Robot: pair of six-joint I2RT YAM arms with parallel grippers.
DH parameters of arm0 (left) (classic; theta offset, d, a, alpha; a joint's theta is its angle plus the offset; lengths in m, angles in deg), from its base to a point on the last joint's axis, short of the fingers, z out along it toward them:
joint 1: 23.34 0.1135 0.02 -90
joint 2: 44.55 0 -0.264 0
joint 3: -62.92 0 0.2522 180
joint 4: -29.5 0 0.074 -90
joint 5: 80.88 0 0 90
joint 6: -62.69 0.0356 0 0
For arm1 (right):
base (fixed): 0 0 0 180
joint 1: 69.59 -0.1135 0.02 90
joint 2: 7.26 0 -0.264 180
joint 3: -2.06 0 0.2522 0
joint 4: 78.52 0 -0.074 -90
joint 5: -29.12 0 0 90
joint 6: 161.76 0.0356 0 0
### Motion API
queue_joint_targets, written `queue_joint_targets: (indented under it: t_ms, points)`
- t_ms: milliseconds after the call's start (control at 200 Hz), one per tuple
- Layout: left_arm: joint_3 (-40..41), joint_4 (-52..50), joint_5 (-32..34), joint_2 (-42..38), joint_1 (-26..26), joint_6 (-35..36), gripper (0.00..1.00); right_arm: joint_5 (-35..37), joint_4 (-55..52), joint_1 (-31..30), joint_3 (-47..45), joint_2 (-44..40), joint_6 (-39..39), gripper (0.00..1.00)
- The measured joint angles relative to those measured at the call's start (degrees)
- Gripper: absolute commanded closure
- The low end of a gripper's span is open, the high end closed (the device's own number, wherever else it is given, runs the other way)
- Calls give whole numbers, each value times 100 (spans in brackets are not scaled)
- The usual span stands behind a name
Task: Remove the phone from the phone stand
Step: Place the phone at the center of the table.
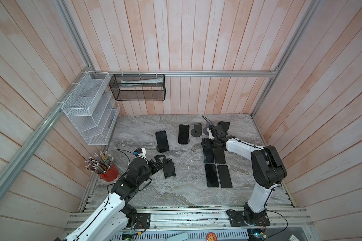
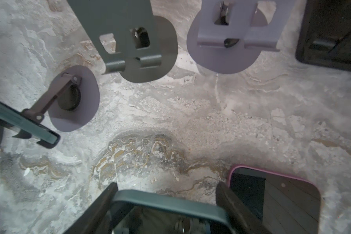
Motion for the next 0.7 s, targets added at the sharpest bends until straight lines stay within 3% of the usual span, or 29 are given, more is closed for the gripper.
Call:
queue_joint_targets:
  t_ms: [700]
  points:
    - [129, 22, -2, -33, 0, -4, 1, -151, 367, 81, -83, 350, 92, 32]
